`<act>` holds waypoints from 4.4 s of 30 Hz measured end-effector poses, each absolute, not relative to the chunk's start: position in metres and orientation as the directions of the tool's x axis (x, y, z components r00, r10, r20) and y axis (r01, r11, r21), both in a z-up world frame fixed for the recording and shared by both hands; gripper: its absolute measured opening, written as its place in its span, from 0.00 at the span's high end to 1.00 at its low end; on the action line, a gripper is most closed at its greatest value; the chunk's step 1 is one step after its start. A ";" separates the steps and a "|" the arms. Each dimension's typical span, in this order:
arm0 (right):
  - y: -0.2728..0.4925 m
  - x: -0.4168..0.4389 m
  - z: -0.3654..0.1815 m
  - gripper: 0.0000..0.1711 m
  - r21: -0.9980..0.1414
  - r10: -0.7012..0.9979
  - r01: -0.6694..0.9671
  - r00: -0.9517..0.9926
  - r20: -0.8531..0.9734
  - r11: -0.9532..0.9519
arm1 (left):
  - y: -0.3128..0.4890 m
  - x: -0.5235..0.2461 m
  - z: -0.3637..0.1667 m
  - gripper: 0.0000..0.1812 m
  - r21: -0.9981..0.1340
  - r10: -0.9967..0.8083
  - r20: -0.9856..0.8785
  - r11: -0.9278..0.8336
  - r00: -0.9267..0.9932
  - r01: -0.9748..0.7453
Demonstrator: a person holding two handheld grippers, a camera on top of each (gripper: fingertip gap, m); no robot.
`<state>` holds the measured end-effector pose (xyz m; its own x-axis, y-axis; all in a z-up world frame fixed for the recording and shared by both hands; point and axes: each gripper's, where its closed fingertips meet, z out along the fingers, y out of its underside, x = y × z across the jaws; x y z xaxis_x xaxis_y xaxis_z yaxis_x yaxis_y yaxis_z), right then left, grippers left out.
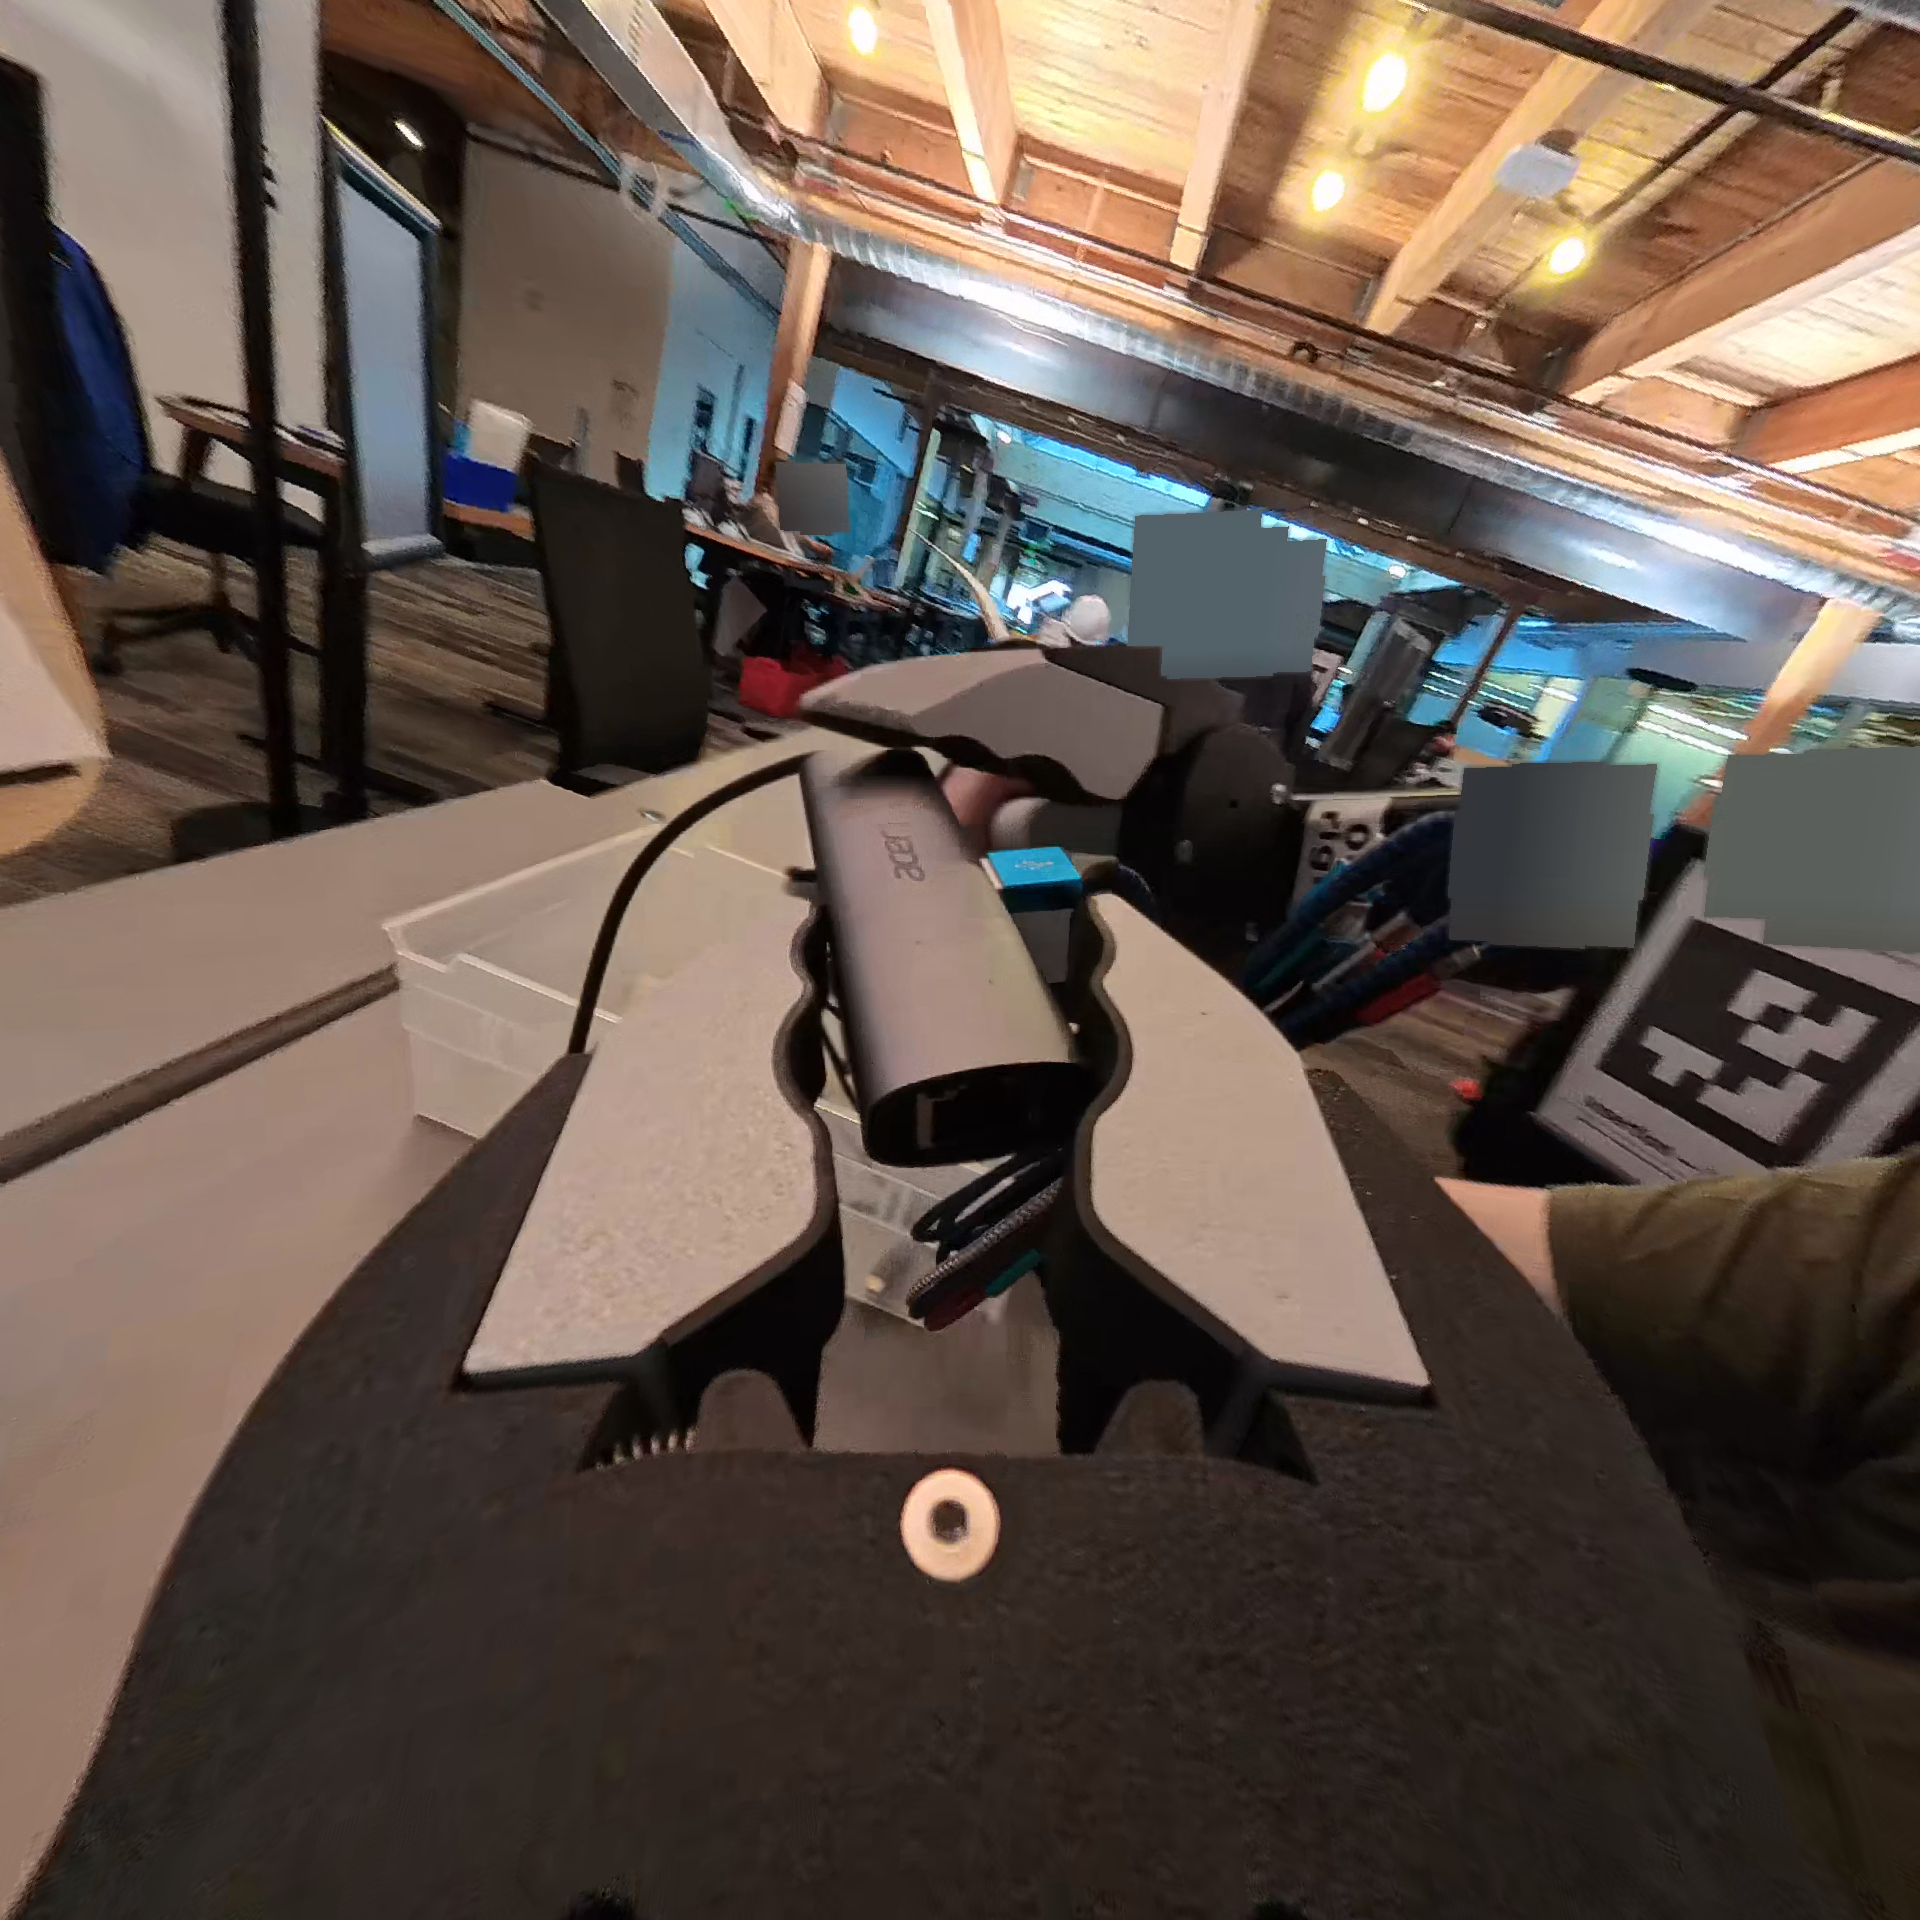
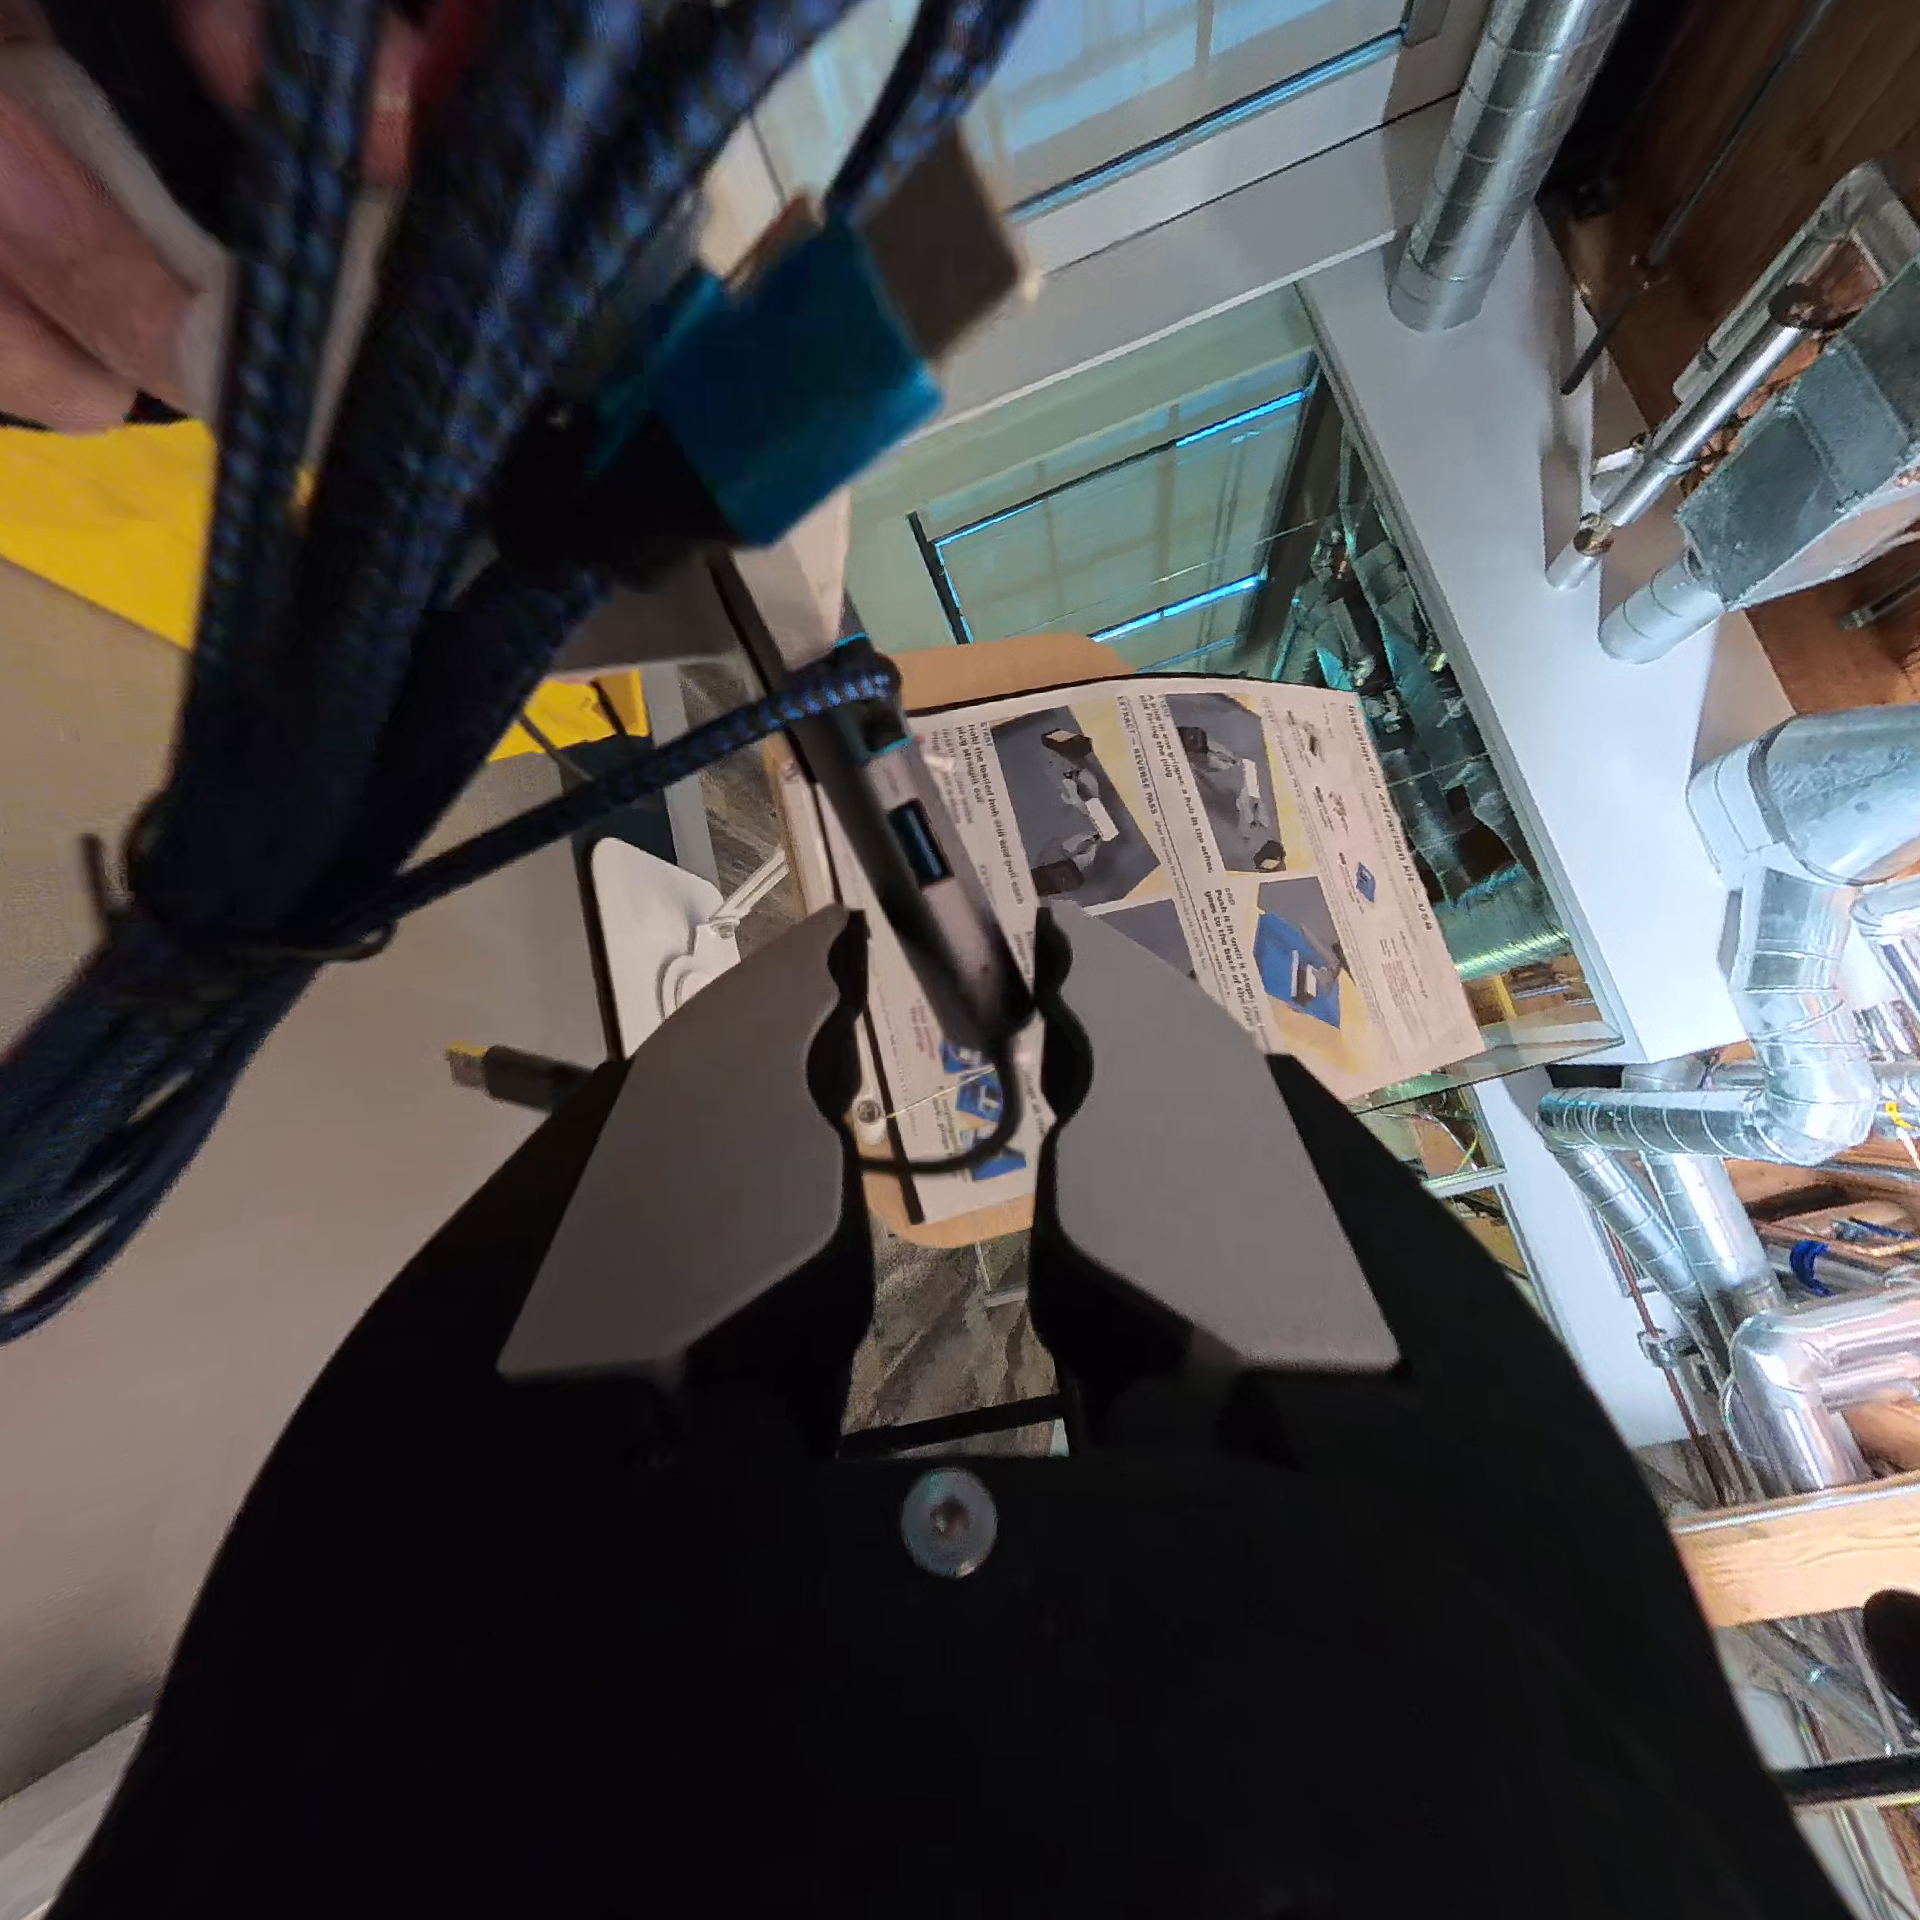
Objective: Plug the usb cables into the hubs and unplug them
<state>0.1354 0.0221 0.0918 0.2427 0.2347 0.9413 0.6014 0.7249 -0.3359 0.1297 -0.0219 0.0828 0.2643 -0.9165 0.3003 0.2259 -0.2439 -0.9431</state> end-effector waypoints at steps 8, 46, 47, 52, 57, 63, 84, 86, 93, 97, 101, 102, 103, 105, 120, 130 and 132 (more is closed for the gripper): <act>0.022 0.146 0.121 0.85 -0.771 0.587 0.408 0.499 0.637 0.490 | -0.003 0.095 0.104 0.75 -0.971 -0.823 0.087 0.056 0.561 0.234; -0.008 0.106 0.104 0.95 -0.872 0.770 0.309 0.417 0.482 0.379 | 0.000 0.091 0.099 0.75 -0.957 -0.571 -0.106 0.280 0.814 0.071; -0.008 0.106 0.104 0.95 -0.880 0.779 0.302 0.416 0.469 0.367 | 0.000 0.090 0.100 0.75 -0.957 -0.572 -0.102 0.281 0.814 0.077; -0.009 0.107 0.101 0.97 -0.902 0.822 0.293 0.390 0.416 0.318 | 0.000 0.092 0.099 0.75 -0.959 -0.580 -0.104 0.273 0.808 0.073; -0.012 0.106 0.105 0.97 -0.922 0.839 0.243 0.392 0.378 0.302 | -0.003 0.092 0.103 0.75 -0.950 -0.567 -0.145 0.308 0.811 0.045; -0.015 0.104 0.112 0.97 -0.918 0.813 0.212 0.428 0.394 0.334 | -0.005 0.089 0.110 0.76 -0.952 -0.577 -0.168 0.307 0.799 0.021; -0.016 0.103 0.115 0.97 -0.920 0.796 0.179 0.462 0.391 0.348 | -0.006 0.086 0.113 0.76 -0.952 -0.578 -0.196 0.305 0.792 -0.013; -0.018 0.104 0.116 0.97 -0.920 0.804 0.184 0.448 0.392 0.346 | -0.008 0.088 0.114 0.76 -0.950 -0.603 -0.199 0.313 0.773 0.000; -0.018 0.105 0.117 0.97 -0.925 0.808 0.178 0.450 0.380 0.336 | -0.008 0.090 0.115 0.76 -0.949 -0.601 -0.211 0.316 0.771 -0.014; -0.019 0.106 0.119 0.97 -0.920 0.799 0.181 0.457 0.391 0.347 | -0.009 0.090 0.116 0.77 -0.946 -0.595 -0.215 0.324 0.775 -0.013; -0.020 0.106 0.120 0.97 -0.918 0.796 0.181 0.457 0.396 0.353 | -0.008 0.089 0.116 0.78 -0.941 -0.578 -0.241 0.336 0.780 -0.041; -0.021 0.105 0.121 0.97 -0.917 0.795 0.183 0.457 0.399 0.355 | -0.008 0.089 0.115 0.78 -0.941 -0.578 -0.244 0.336 0.778 -0.045; -0.021 0.105 0.120 0.97 -0.915 0.793 0.187 0.457 0.403 0.358 | -0.008 0.088 0.115 0.79 -0.939 -0.573 -0.253 0.339 0.780 -0.055; -0.022 0.104 0.120 0.97 -0.908 0.784 0.197 0.458 0.420 0.371 | -0.006 0.086 0.113 0.80 -0.934 -0.549 -0.278 0.345 0.788 -0.090; -0.031 0.102 0.127 0.97 -0.822 0.665 0.270 0.488 0.566 0.502 | -0.012 0.082 0.122 0.80 -0.901 -0.505 -0.351 0.411 0.788 -0.138; -0.042 0.100 0.134 0.97 -0.767 0.595 0.285 0.498 0.631 0.575 | -0.022 0.079 0.134 0.80 -0.888 -0.491 -0.347 0.447 0.799 -0.111; -0.044 0.100 0.135 0.97 -0.756 0.580 0.289 0.502 0.642 0.587 | -0.023 0.079 0.135 0.80 -0.884 -0.484 -0.348 0.454 0.803 -0.110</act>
<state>0.0997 -0.0438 0.1354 0.5018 0.5799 0.6418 0.2888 0.5871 -0.7562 0.0788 -0.0228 0.1348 0.8032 -0.4837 -0.3478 -0.1096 0.4539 -0.8843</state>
